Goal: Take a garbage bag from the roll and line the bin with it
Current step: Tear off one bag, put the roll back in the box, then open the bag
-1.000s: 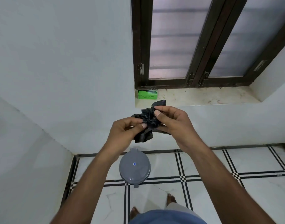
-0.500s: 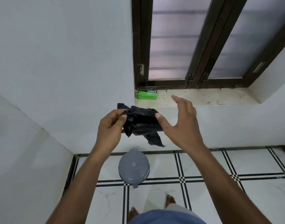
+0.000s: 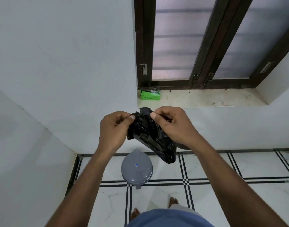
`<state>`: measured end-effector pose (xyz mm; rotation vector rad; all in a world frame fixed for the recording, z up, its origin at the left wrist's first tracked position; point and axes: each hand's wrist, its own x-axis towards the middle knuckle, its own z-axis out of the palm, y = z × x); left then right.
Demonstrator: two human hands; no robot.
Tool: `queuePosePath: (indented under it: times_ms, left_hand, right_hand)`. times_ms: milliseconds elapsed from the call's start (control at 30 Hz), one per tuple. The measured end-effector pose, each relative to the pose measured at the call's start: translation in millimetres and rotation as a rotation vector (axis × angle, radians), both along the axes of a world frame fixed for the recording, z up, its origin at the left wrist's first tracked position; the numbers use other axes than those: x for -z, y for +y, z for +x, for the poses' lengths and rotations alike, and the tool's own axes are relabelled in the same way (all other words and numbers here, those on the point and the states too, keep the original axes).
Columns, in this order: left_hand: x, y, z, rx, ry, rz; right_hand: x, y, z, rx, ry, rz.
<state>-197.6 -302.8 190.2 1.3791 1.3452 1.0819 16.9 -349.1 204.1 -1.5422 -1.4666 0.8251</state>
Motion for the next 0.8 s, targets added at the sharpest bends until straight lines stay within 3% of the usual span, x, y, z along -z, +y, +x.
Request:
queuePosePath:
  times_ms: [167,267,333,400,467,567,633,733,800]
  left_hand:
    - [3.1,18.5,-20.8,-0.164,-0.08,-0.107]
    - [3.0,22.9,-19.3,-0.075,-0.241,-0.272]
    - [4.3,21.8,-16.7,0.047,-0.231,-0.28]
    - [4.4,19.4,-16.1,0.173,-0.141,-0.228]
    - [3.8,21.0,-17.7,0.202,0.016,-0.172]
    - [10.1,34.7,-27.5,0.013,0.496,0.074]
    - [10.1,40.6,-34.1,-0.166,0.788,0.152]
    - [9.8,51.0,-42.8,-0.166,0.936,0.052]
    - [7.5,62.4,-47.6,0.104,0.921,-0.076]
  right_hand:
    - [-3.8,6.4,23.0,0.163,0.278,0.022]
    - [-6.5,15.1,28.4,0.242,0.548,-0.195]
    - [-2.1,18.1,30.4,0.19,0.607,-0.288]
    - [2.8,17.9,32.3,0.141,0.479,-0.273]
    - [5.3,16.7,38.8,0.146,0.19,-0.21]
    - [17.3,21.5,54.6,0.213,-0.385,-0.07]
    - [21.3,21.3,60.2,0.237,-0.614,-0.111]
    - [24.1,19.8,65.6,0.191,-0.734,-0.318]
    - [17.3,24.3,68.9,0.046,-0.674,-0.574]
